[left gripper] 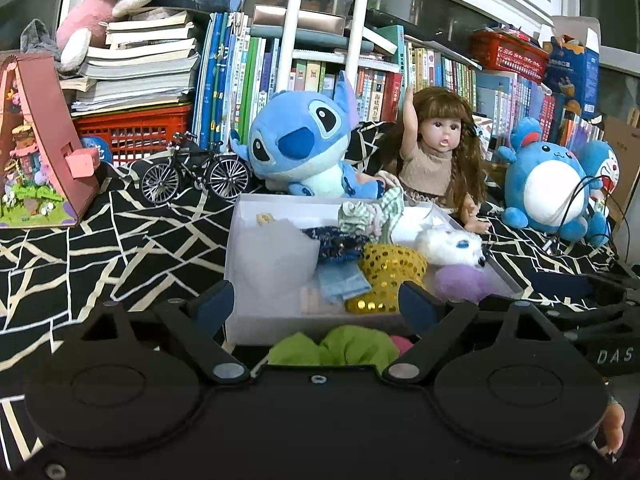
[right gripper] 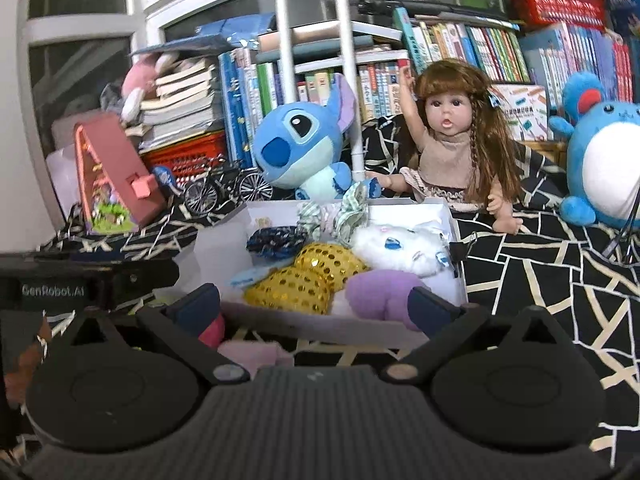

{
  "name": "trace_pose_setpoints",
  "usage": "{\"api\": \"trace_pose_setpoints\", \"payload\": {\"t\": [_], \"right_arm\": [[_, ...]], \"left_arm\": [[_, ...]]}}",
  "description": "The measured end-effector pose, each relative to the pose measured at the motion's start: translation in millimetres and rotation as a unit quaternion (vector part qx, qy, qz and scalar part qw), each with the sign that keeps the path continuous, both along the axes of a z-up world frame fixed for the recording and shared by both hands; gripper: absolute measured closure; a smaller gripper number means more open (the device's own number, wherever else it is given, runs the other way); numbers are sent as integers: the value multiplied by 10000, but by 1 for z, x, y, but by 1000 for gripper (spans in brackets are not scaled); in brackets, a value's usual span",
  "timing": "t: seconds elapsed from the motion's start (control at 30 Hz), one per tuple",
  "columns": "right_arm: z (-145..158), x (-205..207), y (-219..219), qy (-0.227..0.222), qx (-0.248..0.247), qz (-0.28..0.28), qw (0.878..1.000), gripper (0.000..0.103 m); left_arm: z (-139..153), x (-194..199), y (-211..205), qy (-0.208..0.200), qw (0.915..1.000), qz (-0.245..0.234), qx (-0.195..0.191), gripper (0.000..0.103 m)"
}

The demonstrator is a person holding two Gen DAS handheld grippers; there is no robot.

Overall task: Organize soft objects
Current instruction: 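Withdraw both tools from the box back over the pile, then grasp the pink sock with the right tool while the left tool grasps the green scrunchie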

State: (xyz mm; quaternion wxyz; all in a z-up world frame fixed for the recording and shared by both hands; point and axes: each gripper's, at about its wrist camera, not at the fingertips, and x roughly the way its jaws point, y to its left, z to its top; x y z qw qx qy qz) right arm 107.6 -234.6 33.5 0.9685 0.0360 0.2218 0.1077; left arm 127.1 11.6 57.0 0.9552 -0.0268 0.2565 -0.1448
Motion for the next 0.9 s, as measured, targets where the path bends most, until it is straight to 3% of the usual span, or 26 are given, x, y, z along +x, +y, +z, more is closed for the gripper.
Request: {"api": "trace_pose_setpoints", "payload": {"t": [0.9], "right_arm": [[-28, -26, 28, 208, -828, 645, 9943, 0]], "left_arm": [[-25, -7, 1, 457, 9989, -94, 39, 14]]}}
